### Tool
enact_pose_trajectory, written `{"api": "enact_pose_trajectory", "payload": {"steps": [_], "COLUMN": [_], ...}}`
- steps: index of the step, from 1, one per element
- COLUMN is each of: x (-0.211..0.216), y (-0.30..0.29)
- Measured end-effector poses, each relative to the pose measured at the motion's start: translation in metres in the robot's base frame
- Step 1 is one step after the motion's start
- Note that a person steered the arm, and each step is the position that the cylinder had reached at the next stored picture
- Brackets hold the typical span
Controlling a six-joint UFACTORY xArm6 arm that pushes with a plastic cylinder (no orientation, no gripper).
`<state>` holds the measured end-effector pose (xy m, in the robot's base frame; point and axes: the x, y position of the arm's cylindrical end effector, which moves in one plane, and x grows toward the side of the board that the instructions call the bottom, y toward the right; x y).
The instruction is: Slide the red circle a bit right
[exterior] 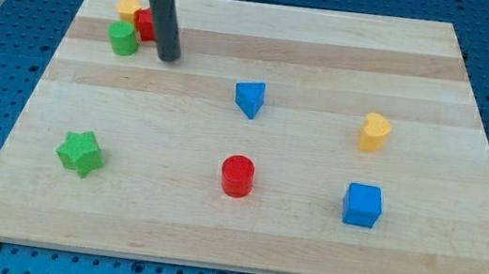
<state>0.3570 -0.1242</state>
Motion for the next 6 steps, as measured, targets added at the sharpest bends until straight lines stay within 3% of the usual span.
{"api": "enact_pose_trajectory", "payload": {"steps": [2, 3, 4, 6], "x": [0.125, 0.147, 0.152, 0.125], "y": [0.019, 0.048, 0.099, 0.126]}}
